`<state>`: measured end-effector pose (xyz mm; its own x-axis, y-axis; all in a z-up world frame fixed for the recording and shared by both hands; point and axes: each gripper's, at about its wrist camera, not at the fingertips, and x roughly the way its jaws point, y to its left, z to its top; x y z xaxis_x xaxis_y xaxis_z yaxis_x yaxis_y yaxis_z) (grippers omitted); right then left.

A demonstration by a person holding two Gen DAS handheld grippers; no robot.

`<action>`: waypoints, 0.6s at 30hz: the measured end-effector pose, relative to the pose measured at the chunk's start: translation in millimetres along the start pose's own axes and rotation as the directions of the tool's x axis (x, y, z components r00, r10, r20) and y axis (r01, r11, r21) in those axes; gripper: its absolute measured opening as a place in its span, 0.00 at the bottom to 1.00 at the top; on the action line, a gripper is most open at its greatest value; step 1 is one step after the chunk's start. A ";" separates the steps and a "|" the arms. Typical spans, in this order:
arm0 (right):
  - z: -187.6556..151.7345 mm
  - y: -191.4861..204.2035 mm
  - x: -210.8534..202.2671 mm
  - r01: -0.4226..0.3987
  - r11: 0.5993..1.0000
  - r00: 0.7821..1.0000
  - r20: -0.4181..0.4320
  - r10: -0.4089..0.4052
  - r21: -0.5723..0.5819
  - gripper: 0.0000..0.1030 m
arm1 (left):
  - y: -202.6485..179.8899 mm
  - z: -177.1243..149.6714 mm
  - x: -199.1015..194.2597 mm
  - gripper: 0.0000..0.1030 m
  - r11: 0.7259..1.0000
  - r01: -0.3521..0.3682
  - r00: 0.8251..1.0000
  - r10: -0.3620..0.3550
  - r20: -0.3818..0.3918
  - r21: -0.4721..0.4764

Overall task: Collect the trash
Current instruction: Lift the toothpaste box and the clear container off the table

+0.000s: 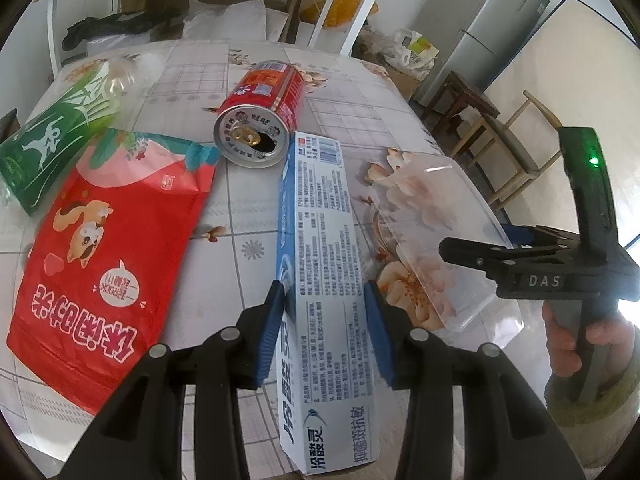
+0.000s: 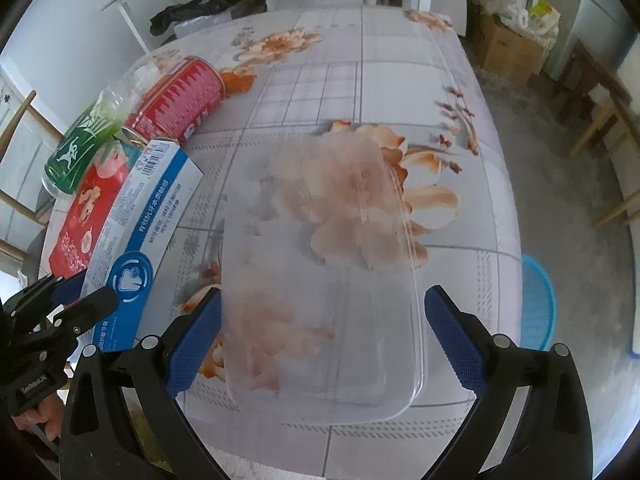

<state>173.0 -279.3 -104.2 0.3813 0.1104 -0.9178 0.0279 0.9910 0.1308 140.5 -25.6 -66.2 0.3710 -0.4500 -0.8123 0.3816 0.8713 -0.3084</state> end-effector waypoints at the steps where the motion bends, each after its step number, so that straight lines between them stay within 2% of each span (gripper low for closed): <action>1: 0.9 0.4 0.4 0.003 1.000 1.000 0.005 -0.003 -0.003 0.92 | -0.6 1.4 0.8 0.39 1.000 -0.003 1.000 0.003 0.000 0.001; 10: 0.6 0.5 7.0 -0.002 1.000 1.000 0.001 0.002 -0.003 0.89 | -1.9 9.8 8.9 0.39 1.000 -0.026 0.999 0.026 -0.022 -0.005; 14: 0.3 -2.5 7.8 -0.009 1.000 1.000 0.002 0.009 0.013 0.87 | -1.4 12.9 11.7 0.48 0.999 -0.049 0.998 0.049 -0.036 -0.006; 18: 0.4 -5.1 6.8 -0.009 1.000 1.000 0.011 0.009 0.030 0.86 | -3.0 17.2 15.0 0.48 0.996 -0.083 0.996 0.084 -0.031 0.009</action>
<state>175.8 -283.6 -110.9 0.3920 0.1182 -0.9124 0.0518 0.9873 0.1502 159.5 -38.3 -68.9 0.3754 -0.3693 -0.8501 0.3573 0.9040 -0.2350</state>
